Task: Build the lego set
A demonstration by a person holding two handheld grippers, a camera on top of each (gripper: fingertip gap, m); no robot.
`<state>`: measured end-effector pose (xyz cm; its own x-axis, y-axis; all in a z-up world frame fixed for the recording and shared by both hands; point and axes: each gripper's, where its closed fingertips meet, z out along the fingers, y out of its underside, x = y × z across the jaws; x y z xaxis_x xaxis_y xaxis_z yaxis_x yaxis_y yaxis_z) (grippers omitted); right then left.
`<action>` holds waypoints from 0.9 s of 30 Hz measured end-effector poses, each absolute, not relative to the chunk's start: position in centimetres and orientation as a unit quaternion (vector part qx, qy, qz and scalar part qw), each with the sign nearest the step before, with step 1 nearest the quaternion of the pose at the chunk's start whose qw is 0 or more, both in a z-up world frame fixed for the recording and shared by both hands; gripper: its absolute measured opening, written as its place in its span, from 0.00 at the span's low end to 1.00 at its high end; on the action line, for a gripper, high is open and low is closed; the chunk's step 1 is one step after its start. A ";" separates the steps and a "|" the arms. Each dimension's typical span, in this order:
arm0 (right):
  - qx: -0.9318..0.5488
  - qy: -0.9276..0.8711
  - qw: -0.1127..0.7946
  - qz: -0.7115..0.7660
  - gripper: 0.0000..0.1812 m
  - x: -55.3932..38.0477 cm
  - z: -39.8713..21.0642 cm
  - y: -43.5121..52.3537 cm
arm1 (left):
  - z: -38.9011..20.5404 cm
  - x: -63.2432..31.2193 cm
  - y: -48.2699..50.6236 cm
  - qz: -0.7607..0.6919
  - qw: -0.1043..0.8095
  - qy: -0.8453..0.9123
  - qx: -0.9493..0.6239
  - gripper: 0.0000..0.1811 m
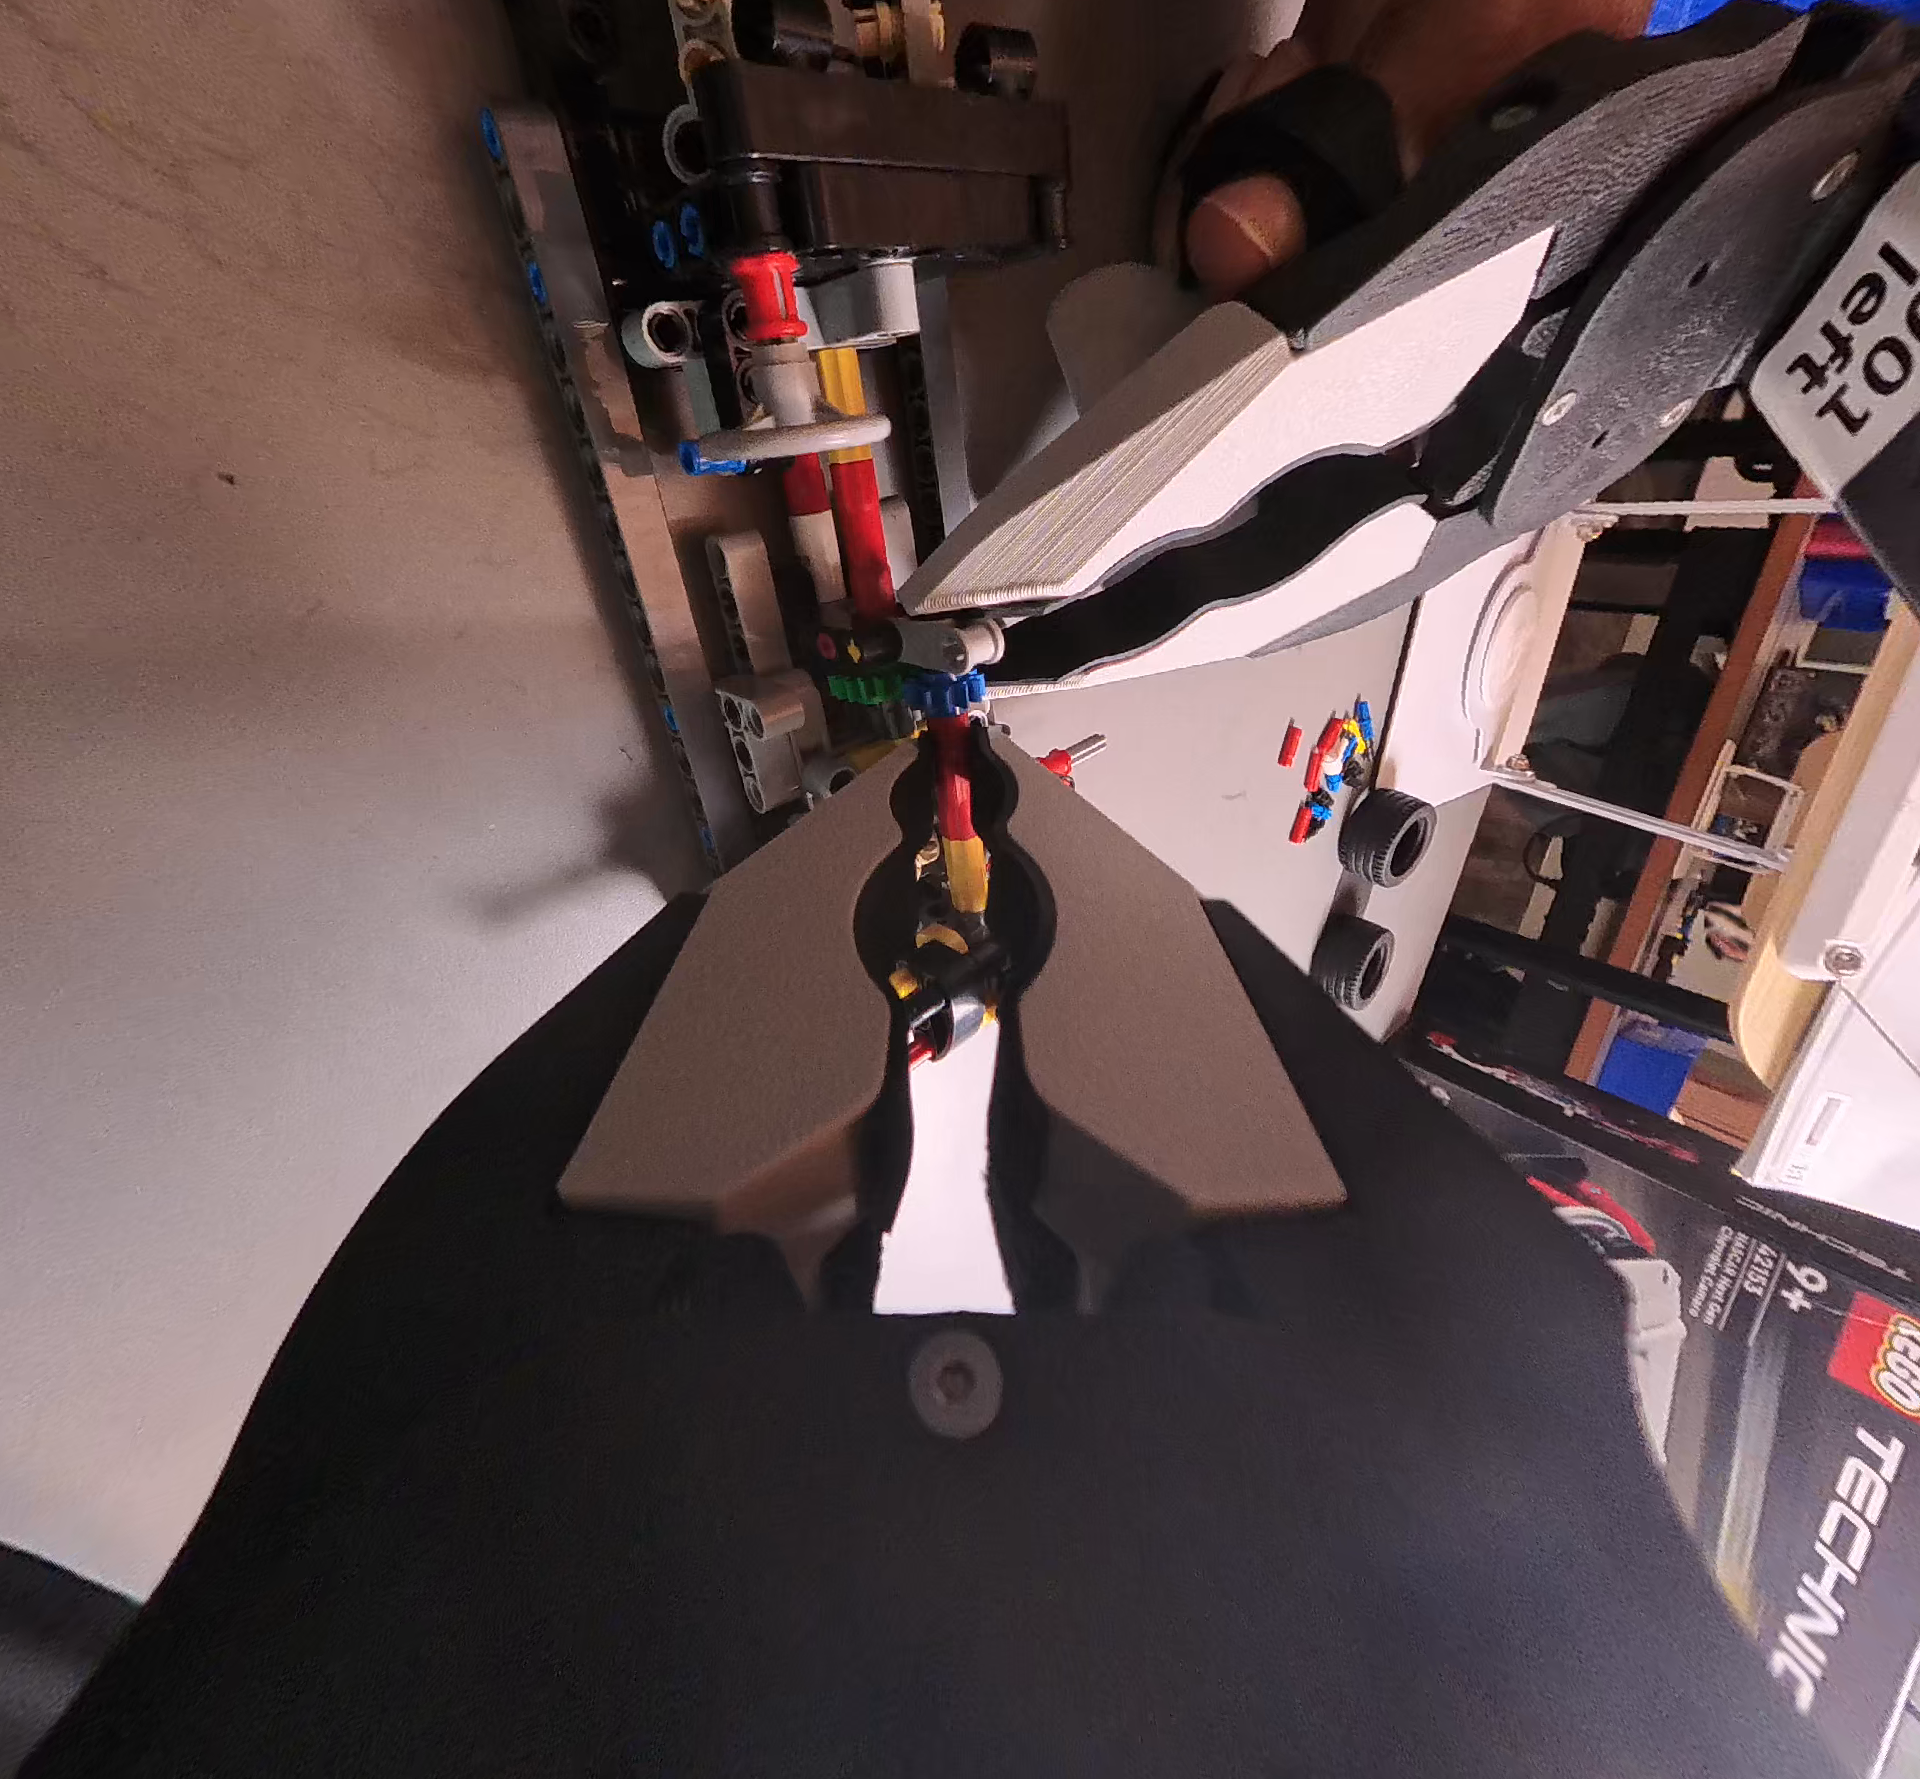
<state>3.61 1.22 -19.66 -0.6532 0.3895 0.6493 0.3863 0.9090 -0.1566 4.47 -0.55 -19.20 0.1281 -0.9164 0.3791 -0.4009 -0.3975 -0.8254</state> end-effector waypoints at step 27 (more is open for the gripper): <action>-0.429 -0.736 0.459 0.251 0.10 6.1 -11.4 -1.4 | -21.2 -5.1 -8.0 -0.178 0.401 0.266 -0.859 0.50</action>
